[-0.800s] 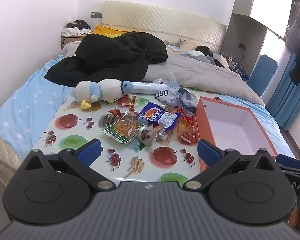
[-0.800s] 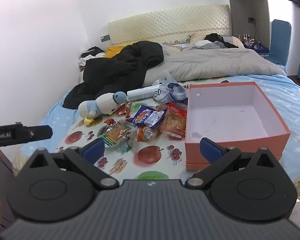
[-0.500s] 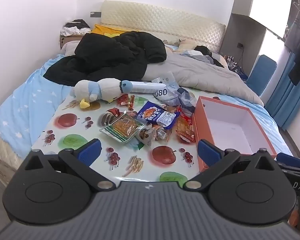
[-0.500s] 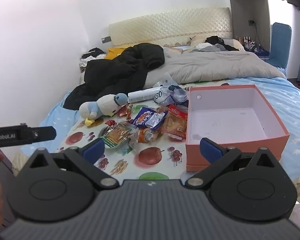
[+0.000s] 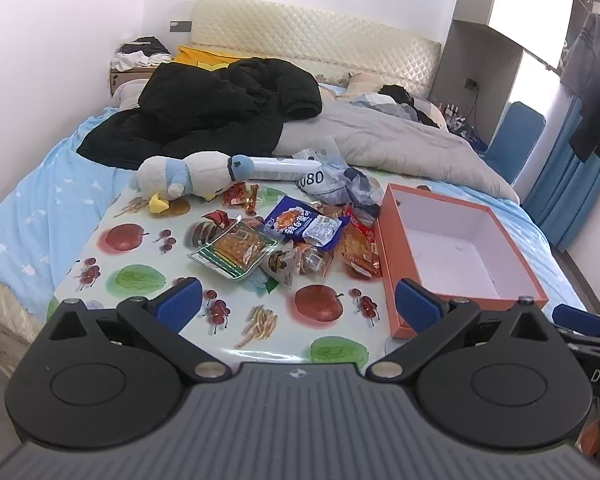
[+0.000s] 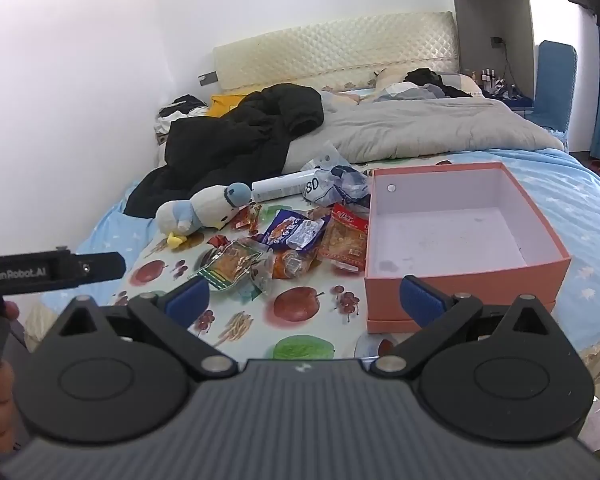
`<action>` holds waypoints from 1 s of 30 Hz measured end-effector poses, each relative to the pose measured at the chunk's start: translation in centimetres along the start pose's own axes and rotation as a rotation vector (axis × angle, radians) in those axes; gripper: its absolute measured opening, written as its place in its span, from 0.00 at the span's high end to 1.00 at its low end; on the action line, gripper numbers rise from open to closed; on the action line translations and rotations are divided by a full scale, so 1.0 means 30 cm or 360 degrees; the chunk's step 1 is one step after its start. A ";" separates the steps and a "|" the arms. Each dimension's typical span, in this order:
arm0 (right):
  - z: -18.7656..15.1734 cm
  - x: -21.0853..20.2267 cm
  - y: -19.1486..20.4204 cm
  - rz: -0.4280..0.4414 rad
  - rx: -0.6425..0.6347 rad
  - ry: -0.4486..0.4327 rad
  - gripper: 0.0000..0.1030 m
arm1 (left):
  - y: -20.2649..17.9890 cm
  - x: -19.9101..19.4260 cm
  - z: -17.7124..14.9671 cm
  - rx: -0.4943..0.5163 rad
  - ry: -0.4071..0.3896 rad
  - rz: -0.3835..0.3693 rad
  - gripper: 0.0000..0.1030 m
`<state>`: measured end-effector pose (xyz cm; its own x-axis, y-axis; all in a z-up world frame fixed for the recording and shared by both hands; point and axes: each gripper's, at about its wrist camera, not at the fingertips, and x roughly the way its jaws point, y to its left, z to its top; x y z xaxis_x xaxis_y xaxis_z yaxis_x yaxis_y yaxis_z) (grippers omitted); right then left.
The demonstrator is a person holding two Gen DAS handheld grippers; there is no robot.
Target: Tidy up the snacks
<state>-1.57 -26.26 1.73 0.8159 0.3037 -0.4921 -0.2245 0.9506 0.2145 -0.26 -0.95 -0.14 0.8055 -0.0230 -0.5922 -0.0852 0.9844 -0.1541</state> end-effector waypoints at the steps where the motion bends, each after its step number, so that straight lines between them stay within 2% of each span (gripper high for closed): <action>1: 0.001 0.002 0.001 0.0005 -0.0007 0.0002 0.00 | 0.005 -0.002 0.002 0.0002 -0.0010 0.0000 0.00; 4: -0.001 -0.003 -0.004 0.0005 -0.0012 0.0006 0.00 | 0.021 -0.008 0.015 0.0012 -0.0035 0.0052 0.00; 10: -0.005 0.011 -0.008 -0.0002 0.0018 0.0016 0.00 | 0.051 -0.008 0.017 -0.0017 -0.0013 0.0062 0.00; 20: -0.006 0.025 -0.009 -0.0016 0.0030 0.0015 0.00 | 0.011 0.011 0.021 0.0011 0.0018 0.0031 0.00; 24: -0.003 0.032 -0.013 -0.0005 0.0045 0.0012 0.00 | 0.005 -0.001 0.047 -0.0010 0.0004 -0.0032 0.00; 30: 0.012 0.047 -0.010 0.0010 0.0032 0.0020 0.00 | -0.014 -0.024 0.122 0.0017 0.0008 -0.0031 0.00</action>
<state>-0.16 -26.14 1.28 0.8076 0.3108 -0.5012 -0.2190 0.9471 0.2344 1.34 -0.70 3.23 0.8039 -0.0429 -0.5931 -0.0635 0.9855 -0.1574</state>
